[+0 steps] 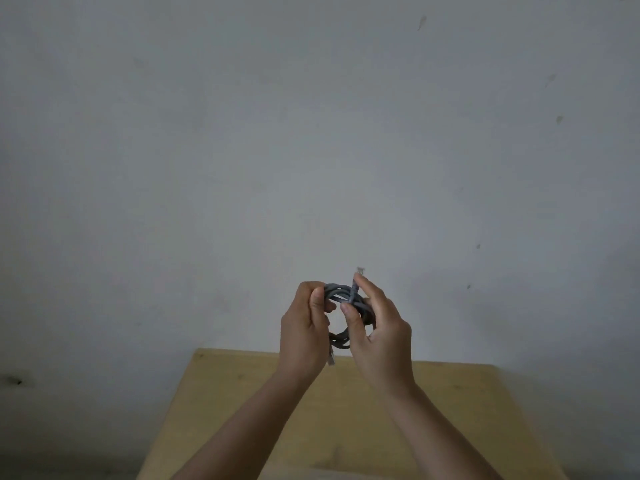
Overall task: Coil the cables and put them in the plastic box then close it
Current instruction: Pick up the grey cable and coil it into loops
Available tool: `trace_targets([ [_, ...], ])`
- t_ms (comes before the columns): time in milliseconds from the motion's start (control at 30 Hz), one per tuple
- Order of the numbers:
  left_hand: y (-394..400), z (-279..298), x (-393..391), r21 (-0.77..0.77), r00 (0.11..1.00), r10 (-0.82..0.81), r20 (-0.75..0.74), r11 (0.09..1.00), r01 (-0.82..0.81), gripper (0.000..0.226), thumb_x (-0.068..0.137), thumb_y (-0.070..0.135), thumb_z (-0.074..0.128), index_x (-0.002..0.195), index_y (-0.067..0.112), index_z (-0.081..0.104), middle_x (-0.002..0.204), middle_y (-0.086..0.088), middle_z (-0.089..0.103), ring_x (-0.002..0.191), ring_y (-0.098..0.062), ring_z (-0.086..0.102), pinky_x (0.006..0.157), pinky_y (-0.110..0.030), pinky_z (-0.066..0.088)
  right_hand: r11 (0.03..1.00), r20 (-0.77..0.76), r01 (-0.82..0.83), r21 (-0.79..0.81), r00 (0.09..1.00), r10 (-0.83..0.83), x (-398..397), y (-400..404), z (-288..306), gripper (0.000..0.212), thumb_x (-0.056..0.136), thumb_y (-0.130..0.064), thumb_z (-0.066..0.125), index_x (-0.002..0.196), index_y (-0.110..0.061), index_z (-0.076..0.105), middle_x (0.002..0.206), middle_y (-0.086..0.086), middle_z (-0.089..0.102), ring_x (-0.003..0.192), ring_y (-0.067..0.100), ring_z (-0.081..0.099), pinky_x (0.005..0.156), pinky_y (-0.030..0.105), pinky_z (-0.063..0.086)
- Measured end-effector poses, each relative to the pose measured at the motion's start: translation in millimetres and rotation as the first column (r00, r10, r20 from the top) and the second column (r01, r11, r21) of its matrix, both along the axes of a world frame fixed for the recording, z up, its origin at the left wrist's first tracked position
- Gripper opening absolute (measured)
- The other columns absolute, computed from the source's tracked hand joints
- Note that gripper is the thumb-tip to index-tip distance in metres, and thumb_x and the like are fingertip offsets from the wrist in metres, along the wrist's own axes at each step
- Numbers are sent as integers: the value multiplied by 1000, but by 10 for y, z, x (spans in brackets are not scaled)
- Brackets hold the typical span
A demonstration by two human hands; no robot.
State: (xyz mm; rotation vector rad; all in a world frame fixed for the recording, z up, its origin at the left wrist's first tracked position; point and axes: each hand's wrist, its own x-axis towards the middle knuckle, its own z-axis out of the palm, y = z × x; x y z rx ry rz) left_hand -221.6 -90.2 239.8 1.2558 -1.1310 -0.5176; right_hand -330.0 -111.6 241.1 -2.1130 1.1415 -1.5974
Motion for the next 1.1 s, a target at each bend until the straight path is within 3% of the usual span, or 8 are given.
trace_targets([
  [67,34,-94,-58,-12,995,59,78,998,-58,25,100,22,34,95,23,59,85,9,64,78,4,58,63,-11,43,999,-3,47,8,999,-47,-5,49,-93,42,85,-16,66,126,-18,56,86,-1,63,81,17,63,74,16,48],
  [167,120,-267,-99,-5,986,106,128,994,-106,24,98,19,41,107,21,63,92,5,64,80,-5,62,72,-24,49,993,-23,108,56,994,-107,-41,157,-245,45,85,-15,66,128,-19,55,81,-3,58,76,18,61,69,5,40],
  [367,493,-832,-215,71,981,-9,192,997,-5,27,93,20,54,118,21,64,87,5,70,67,6,59,61,-2,38,951,-134,214,224,973,-187,-314,584,-747,47,87,-20,63,132,-25,49,84,10,64,75,19,62,66,24,48],
  [500,821,-1243,-377,175,974,-100,205,983,64,28,92,19,57,120,19,63,103,2,70,83,1,62,70,0,40,891,-188,253,377,963,-194,-512,983,-1127,46,89,-22,62,133,-24,50,96,13,66,83,22,64,72,34,54],
  [700,1248,-1681,-502,287,953,-147,266,955,68,27,90,17,60,117,18,65,100,-1,71,83,-5,64,72,-6,46,834,-262,271,481,952,-158,-675,1449,-1530,42,89,-25,61,130,-24,51,104,4,67,84,16,63,64,18,43],
  [833,1354,-1835,-580,369,931,-169,323,929,40,26,89,16,61,115,18,66,100,-5,72,83,-13,67,73,-18,49,789,-301,280,546,945,-127,-754,1561,-1693,39,90,-28,60,127,-26,50,97,7,66,82,19,61,61,23,42],
  [1000,1366,-1965,-597,467,901,-237,364,883,43,27,86,13,64,112,19,68,103,-4,73,87,-15,68,72,-5,38,739,-401,294,606,915,-35,-847,1562,-1871,37,91,-27,57,126,-23,45,91,9,65,79,23,62,60,32,49],
  [1100,1365,-2068,-602,543,896,-242,373,840,0,24,86,15,63,108,22,69,101,-3,73,86,-17,67,71,-12,42,699,-473,298,650,879,65,-843,1581,-1979,33,92,-20,53,123,-19,41,90,8,64,77,24,61,55,30,44],
])
